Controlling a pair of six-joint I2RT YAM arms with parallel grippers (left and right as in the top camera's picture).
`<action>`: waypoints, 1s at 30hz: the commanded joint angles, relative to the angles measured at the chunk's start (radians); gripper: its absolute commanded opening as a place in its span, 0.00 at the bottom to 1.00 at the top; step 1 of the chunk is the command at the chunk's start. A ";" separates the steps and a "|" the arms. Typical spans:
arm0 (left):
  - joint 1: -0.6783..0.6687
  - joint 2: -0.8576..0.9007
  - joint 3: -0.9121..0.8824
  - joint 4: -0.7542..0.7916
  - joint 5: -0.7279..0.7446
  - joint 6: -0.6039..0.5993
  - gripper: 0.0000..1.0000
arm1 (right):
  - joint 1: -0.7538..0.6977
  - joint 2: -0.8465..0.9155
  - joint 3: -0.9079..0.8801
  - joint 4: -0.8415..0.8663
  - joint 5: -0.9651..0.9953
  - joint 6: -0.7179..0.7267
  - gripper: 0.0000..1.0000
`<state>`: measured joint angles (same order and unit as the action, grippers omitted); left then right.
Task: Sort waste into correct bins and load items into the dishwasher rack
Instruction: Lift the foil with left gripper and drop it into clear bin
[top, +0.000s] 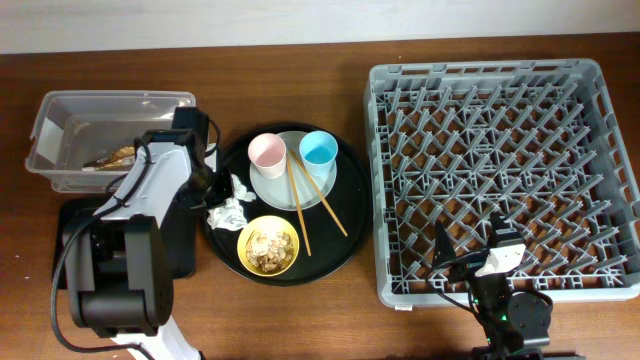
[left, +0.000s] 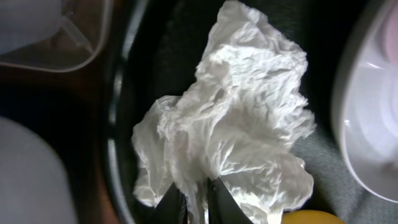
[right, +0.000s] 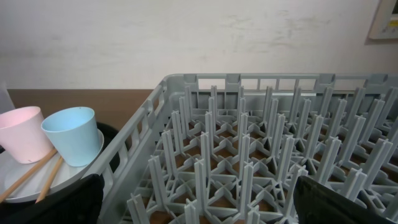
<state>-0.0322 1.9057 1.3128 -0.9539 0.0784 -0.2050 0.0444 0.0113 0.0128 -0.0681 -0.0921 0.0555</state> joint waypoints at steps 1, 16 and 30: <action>0.002 -0.019 0.008 -0.005 0.008 0.014 0.19 | -0.006 -0.006 -0.007 -0.003 -0.002 0.002 0.98; -0.063 -0.019 0.002 -0.001 -0.013 0.020 0.49 | -0.006 -0.006 -0.007 -0.003 -0.002 0.002 0.98; -0.116 -0.019 -0.092 0.120 -0.085 0.004 0.53 | -0.006 -0.006 -0.007 -0.003 -0.002 0.002 0.99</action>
<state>-0.1440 1.9057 1.2785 -0.8711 0.0071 -0.1982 0.0444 0.0113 0.0128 -0.0681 -0.0921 0.0559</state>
